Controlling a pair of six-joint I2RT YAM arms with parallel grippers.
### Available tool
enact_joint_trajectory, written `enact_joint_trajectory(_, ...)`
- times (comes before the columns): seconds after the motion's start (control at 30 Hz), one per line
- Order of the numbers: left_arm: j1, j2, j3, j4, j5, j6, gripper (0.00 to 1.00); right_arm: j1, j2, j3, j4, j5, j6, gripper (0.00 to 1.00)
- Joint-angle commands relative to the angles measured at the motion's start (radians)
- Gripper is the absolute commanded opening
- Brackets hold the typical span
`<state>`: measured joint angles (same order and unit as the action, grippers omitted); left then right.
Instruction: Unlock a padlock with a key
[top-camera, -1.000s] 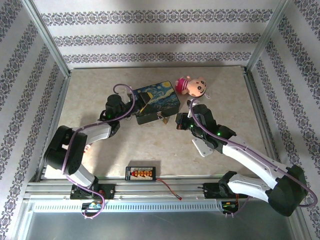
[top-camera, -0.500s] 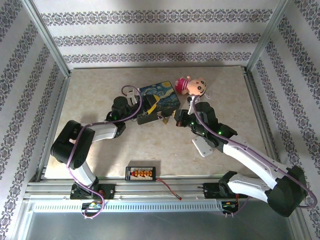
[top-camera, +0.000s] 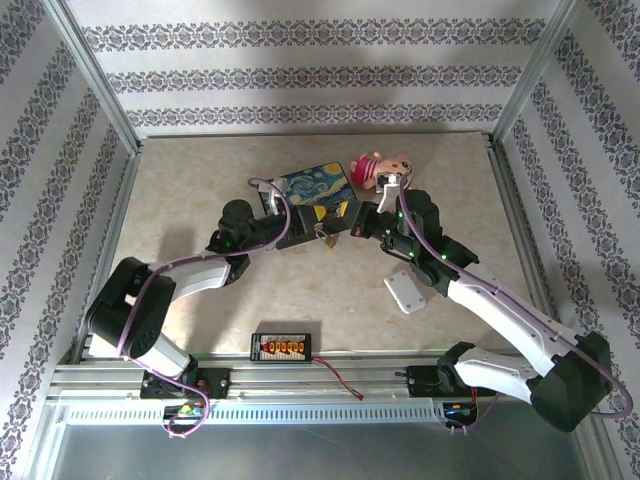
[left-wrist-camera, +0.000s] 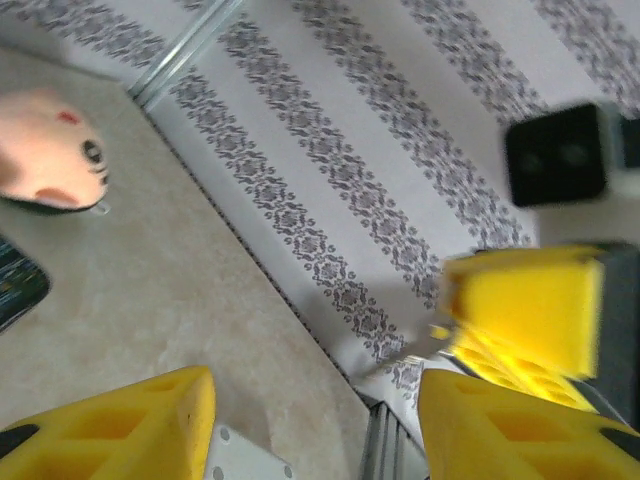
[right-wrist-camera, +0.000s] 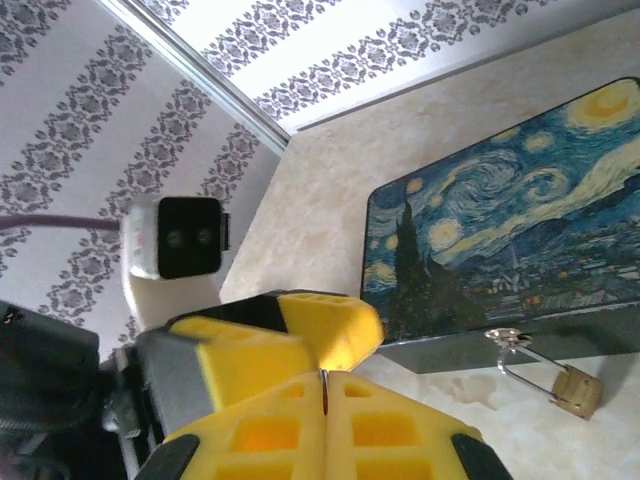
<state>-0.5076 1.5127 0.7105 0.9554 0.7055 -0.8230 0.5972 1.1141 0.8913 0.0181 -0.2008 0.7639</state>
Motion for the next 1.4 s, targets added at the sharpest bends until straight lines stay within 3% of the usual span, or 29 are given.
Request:
enact_joint_trajectory(0.0, -0.055, -0.052, -0.039, 0.045, -0.023, 0.267, 0.55, -0.010, 0.007, 0.036, 0.051, -0.034, 0.064, 0.00)
enact_joint_trajectory(0.1, -0.088, -0.071, -0.078, 0.096, -0.084, 0.388, 0.54, -0.010, 0.006, 0.032, 0.068, -0.030, 0.092, 0.00)
enact_joint_trajectory(0.23, -0.095, -0.047, -0.089, 0.167, -0.112, 0.431, 0.52, -0.010, 0.006, 0.029, 0.078, -0.025, 0.107, 0.00)
enact_joint_trajectory(0.5, -0.095, 0.035, -0.057, 0.253, -0.108, 0.449, 0.37, -0.008, 0.013, 0.029, 0.086, -0.034, 0.126, 0.00)
enact_joint_trajectory(0.83, -0.097, 0.075, -0.002, 0.249, -0.094, 0.460, 0.36, -0.004, 0.015, 0.021, 0.095, -0.040, 0.139, 0.00)
enact_joint_trajectory(1.37, -0.098, 0.098, 0.054, 0.207, -0.084, 0.487, 0.27, 0.004, 0.023, 0.020, 0.099, -0.049, 0.145, 0.00)
